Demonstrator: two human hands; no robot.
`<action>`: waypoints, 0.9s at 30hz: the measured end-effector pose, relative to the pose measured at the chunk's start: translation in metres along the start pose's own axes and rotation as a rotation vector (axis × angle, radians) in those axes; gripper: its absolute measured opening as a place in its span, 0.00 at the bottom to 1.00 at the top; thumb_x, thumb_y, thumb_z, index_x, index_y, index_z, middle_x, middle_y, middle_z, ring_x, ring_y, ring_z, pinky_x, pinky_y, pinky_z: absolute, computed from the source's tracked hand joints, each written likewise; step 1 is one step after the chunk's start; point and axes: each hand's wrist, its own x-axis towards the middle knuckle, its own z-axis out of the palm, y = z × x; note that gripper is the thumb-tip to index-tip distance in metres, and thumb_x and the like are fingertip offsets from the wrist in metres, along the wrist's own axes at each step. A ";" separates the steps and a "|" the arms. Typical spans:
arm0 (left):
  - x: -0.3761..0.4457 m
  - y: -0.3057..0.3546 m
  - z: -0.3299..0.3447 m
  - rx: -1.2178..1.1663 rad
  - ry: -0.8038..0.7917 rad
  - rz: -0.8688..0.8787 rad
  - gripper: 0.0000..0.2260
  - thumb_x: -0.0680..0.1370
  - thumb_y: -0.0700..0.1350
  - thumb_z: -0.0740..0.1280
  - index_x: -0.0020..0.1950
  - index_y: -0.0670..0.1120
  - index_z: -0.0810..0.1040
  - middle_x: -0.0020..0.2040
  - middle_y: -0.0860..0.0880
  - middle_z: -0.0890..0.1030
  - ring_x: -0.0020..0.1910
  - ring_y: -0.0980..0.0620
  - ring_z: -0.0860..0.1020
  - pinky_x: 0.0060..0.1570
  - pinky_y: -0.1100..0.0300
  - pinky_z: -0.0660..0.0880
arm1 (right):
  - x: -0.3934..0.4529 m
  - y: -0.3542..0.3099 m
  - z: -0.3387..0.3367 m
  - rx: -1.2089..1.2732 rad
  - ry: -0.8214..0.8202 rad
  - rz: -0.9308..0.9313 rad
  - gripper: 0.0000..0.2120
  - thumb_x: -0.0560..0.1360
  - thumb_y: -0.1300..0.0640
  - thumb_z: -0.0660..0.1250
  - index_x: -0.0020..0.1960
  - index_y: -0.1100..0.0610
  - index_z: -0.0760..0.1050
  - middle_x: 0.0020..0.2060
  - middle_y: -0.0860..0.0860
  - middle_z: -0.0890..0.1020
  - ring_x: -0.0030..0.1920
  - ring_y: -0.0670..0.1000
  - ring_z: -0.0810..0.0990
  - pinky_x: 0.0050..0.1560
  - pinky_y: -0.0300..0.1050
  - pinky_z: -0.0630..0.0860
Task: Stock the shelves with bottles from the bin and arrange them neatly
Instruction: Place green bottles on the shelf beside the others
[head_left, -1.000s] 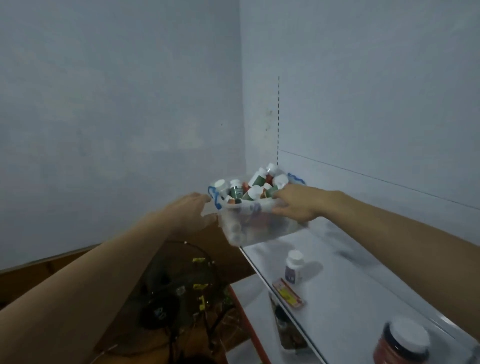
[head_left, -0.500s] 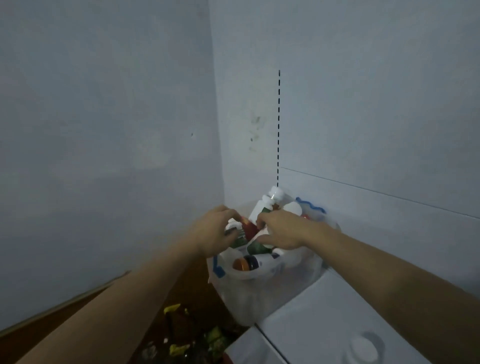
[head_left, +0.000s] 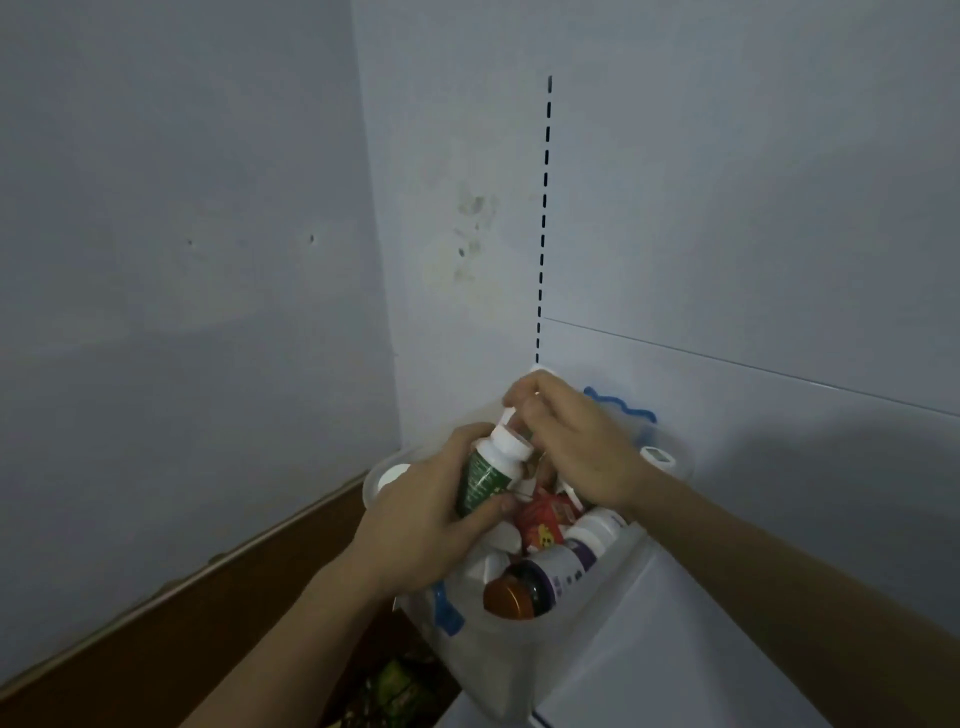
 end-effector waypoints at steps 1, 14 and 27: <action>-0.001 -0.001 0.001 0.018 0.018 -0.013 0.24 0.79 0.62 0.64 0.72 0.61 0.61 0.56 0.64 0.77 0.49 0.66 0.78 0.44 0.68 0.76 | 0.010 0.003 0.000 -0.016 0.069 -0.001 0.12 0.84 0.45 0.57 0.55 0.51 0.75 0.46 0.49 0.82 0.42 0.46 0.80 0.42 0.41 0.76; -0.005 -0.002 0.008 0.026 0.175 -0.112 0.21 0.81 0.62 0.58 0.71 0.57 0.62 0.48 0.61 0.77 0.42 0.63 0.78 0.39 0.66 0.76 | 0.066 0.071 0.010 -0.477 -0.018 0.038 0.22 0.75 0.45 0.71 0.67 0.45 0.71 0.61 0.52 0.69 0.55 0.53 0.74 0.54 0.45 0.72; -0.003 0.045 -0.006 -0.658 0.342 -0.032 0.15 0.81 0.55 0.64 0.66 0.52 0.70 0.53 0.60 0.81 0.52 0.57 0.82 0.44 0.59 0.82 | -0.012 0.023 -0.034 0.155 0.226 -0.049 0.20 0.72 0.56 0.78 0.62 0.49 0.76 0.52 0.50 0.82 0.49 0.51 0.84 0.48 0.45 0.83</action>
